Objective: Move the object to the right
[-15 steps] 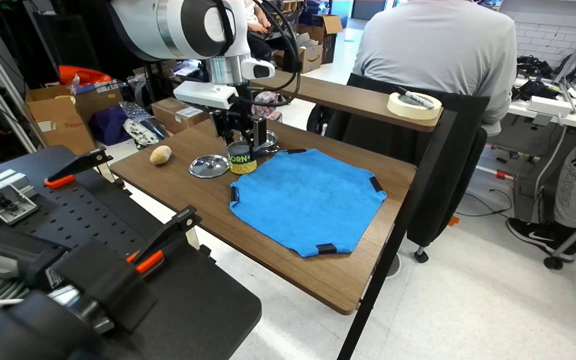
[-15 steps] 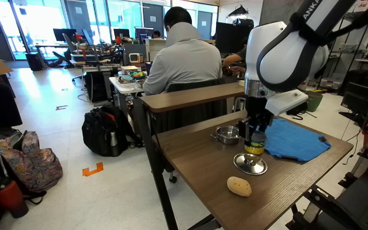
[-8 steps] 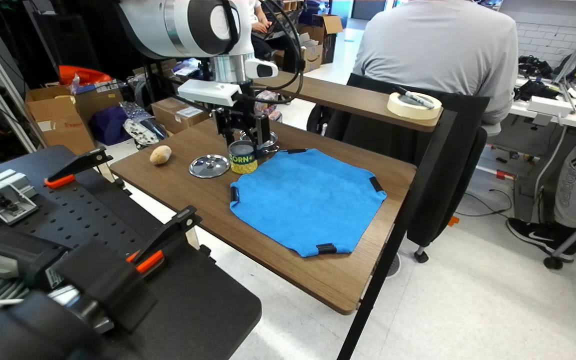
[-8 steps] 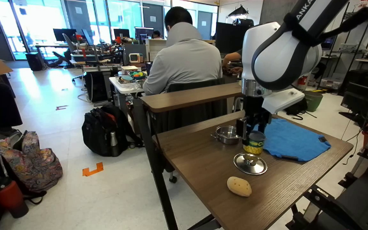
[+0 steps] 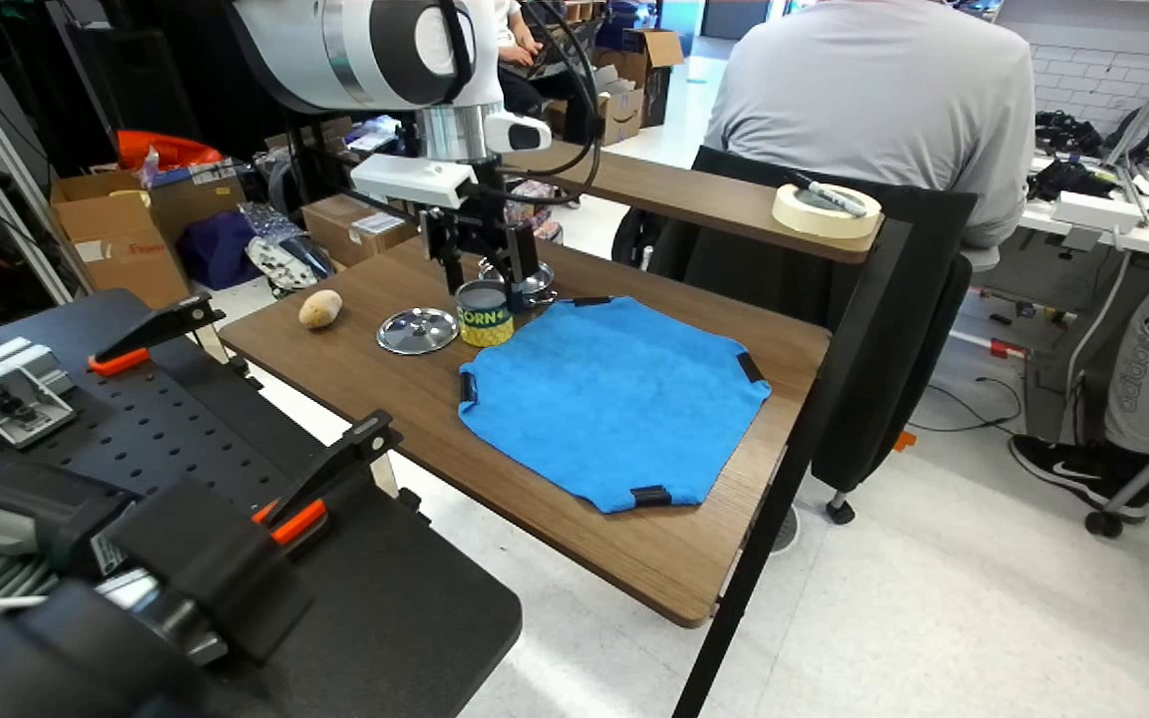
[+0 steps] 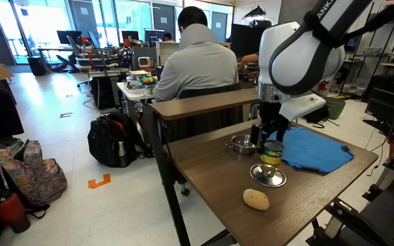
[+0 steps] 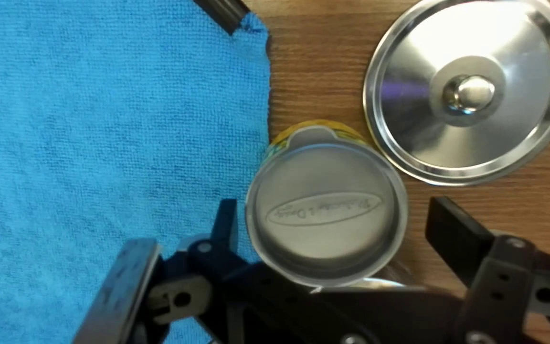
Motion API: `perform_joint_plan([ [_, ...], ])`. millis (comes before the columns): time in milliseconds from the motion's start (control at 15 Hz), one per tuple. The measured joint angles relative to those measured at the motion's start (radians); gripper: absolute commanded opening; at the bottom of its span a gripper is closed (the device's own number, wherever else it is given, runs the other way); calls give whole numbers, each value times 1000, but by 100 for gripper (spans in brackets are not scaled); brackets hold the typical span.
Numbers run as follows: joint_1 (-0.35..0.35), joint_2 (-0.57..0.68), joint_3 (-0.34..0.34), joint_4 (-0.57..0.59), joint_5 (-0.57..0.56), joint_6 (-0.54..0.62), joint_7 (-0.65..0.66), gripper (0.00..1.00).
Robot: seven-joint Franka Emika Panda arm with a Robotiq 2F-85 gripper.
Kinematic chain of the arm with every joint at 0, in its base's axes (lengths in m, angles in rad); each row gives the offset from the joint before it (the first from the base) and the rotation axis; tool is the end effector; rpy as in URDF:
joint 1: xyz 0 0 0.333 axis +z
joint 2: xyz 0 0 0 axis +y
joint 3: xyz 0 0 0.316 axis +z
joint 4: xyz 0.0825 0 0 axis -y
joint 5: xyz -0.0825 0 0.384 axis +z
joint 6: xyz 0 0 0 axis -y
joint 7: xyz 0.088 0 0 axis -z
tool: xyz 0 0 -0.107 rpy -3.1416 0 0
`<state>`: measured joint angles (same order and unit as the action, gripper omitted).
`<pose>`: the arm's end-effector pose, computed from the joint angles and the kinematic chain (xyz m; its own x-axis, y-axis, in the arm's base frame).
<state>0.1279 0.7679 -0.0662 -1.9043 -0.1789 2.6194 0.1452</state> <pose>0.6069 0.0415 0.0869 0.9950 0.0882 -0.0461 0.0936 -0.9866 0.1339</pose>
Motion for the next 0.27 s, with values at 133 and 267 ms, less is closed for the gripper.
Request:
perform_joint_plan([
  [133,-7,-54,5,-49,52,15,9,100],
  [267,-25,-136,21,-121,101,28,14,100],
])
